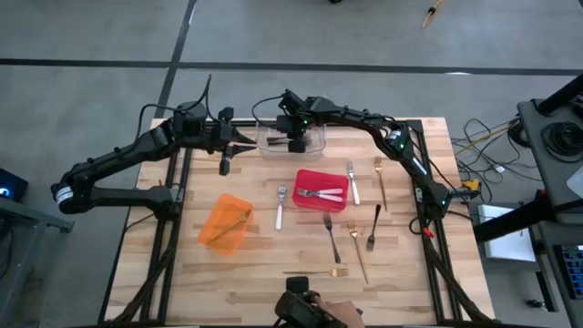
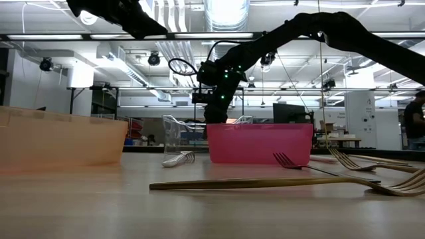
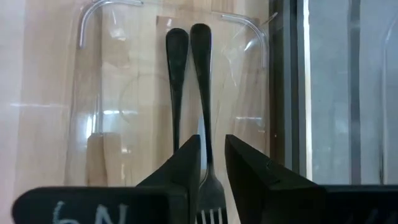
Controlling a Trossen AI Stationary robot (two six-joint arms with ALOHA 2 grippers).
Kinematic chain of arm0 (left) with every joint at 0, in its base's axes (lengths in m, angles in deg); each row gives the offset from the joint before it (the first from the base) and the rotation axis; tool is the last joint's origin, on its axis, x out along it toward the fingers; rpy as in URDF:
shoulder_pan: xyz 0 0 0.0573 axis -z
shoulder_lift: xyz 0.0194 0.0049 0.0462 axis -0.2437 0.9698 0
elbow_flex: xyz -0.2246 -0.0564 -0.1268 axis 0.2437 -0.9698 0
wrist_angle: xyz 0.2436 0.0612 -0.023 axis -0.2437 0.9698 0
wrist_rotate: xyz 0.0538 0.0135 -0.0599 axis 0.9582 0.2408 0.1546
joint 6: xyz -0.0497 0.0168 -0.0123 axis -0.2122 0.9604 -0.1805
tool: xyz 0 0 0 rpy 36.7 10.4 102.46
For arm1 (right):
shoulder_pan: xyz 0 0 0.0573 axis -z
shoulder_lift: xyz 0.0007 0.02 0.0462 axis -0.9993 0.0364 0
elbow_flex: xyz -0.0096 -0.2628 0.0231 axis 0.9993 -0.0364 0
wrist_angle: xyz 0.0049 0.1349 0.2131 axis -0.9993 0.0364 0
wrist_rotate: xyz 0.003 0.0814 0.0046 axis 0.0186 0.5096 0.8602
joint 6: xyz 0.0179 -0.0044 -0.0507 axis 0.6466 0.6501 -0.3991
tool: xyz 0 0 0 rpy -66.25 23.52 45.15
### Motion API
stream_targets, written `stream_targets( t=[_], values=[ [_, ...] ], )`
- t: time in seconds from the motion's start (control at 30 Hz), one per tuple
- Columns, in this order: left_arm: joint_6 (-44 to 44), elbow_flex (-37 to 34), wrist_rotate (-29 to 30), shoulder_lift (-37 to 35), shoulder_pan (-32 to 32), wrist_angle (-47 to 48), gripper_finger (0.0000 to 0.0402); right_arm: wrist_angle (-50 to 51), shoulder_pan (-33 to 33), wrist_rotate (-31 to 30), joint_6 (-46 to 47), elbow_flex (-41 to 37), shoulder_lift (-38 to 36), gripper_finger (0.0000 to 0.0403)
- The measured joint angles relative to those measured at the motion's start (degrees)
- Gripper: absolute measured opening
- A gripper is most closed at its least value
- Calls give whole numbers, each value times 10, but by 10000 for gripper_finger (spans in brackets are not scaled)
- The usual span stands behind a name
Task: Sort silverware by color (type)
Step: Put the gold fork into the orange bin
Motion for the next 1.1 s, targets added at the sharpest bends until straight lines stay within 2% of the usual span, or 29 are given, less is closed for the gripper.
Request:
stream_targets(
  t=[0.37, 0.73, 0.9, 1.1],
  values=[
    [-62, 0, 0, 0, 0, 26, 41, 53, -15, 0, 36, 0, -58, 70],
    [-175, -1, 0, 21, 9, 44, 41, 187, -48, 2, 81, -11, -136, 57],
    [-195, -2, 1, 31, 32, 46, 41, 218, -70, 5, 121, -50, -184, 56],
    [-195, -2, 1, 33, 65, 32, 41, 231, -99, 5, 225, -124, -264, 56]
  ],
)
